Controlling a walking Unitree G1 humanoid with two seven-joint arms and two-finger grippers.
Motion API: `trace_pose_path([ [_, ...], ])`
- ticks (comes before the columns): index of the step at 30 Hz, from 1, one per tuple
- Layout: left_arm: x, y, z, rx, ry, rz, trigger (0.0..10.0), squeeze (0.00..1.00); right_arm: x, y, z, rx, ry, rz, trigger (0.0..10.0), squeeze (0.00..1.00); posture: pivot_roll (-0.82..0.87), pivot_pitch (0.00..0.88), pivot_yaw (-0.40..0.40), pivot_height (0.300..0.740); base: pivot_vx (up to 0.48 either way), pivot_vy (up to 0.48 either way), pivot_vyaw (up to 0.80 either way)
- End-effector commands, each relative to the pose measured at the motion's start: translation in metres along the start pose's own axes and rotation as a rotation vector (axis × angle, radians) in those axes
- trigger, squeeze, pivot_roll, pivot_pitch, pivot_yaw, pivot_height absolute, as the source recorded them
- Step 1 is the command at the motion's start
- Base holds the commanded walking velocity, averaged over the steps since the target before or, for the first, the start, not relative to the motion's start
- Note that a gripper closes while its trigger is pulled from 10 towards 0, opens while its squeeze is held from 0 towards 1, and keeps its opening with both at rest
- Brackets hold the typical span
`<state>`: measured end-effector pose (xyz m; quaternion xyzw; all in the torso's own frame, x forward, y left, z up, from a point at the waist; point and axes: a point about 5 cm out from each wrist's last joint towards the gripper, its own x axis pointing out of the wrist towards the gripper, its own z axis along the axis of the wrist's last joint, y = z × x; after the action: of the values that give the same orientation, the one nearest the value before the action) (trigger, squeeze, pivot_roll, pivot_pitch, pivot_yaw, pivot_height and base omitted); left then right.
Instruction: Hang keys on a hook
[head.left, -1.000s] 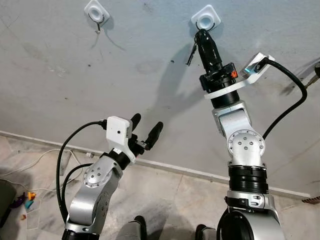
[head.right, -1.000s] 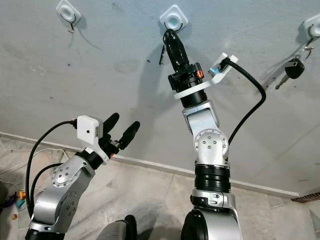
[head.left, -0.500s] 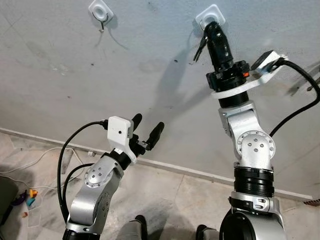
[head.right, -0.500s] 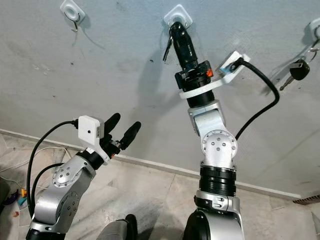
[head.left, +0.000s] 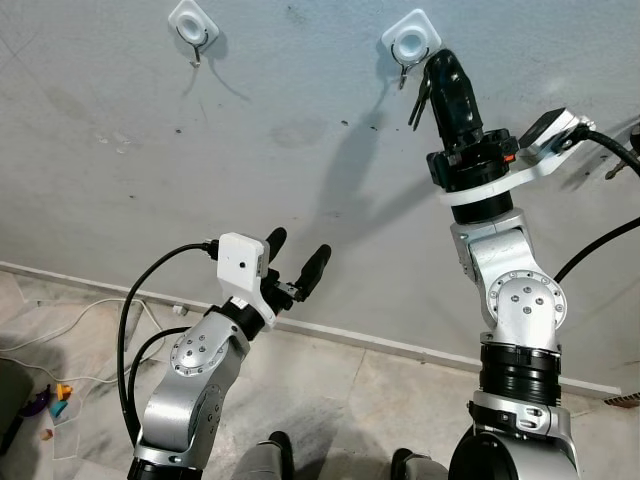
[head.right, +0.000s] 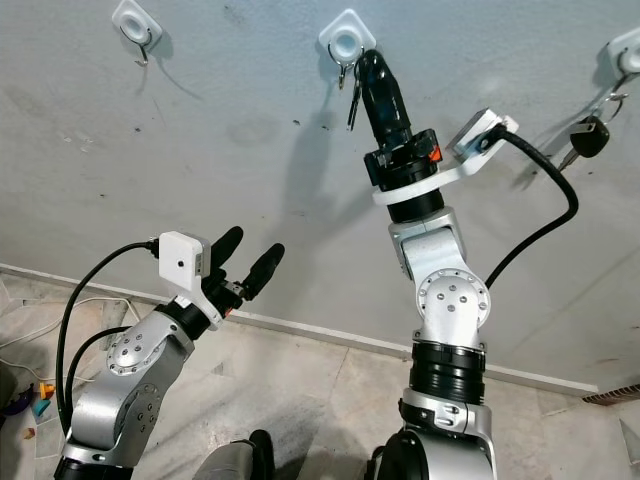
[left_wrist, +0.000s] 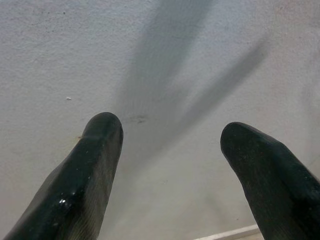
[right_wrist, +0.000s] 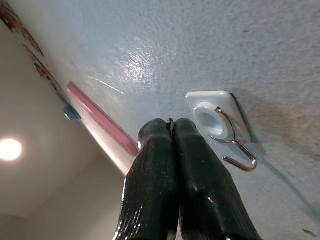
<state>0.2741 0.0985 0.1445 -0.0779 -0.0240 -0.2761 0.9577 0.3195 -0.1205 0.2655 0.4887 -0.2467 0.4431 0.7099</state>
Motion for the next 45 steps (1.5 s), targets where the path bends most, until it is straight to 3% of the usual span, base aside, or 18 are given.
trace_pose_path([
  [1,-0.002,0.001,-0.004,0.003,0.016,0.001,10.0,0.00,0.002,0.006,-0.005,0.002,0.024,0.031,10.0,0.00,0.03,0.224,0.127,0.740,0.000,0.000,0.00],
  [19,-0.003,0.001,-0.004,0.002,0.018,0.002,10.0,0.00,0.001,-0.001,-0.030,0.043,0.093,0.009,10.0,0.00,0.04,0.228,0.124,0.740,0.000,0.000,0.00],
  [33,-0.003,0.000,-0.005,0.002,0.018,-0.001,10.0,0.00,0.011,-0.016,-0.033,-0.083,0.091,-0.111,10.0,0.00,0.04,0.227,0.125,0.740,0.000,0.000,0.00],
  [45,-0.003,0.001,-0.004,0.006,0.018,-0.002,10.0,0.00,0.013,-0.015,-0.030,-0.101,0.070,-0.096,10.0,0.00,0.04,0.222,0.125,0.740,0.000,0.000,0.00],
])
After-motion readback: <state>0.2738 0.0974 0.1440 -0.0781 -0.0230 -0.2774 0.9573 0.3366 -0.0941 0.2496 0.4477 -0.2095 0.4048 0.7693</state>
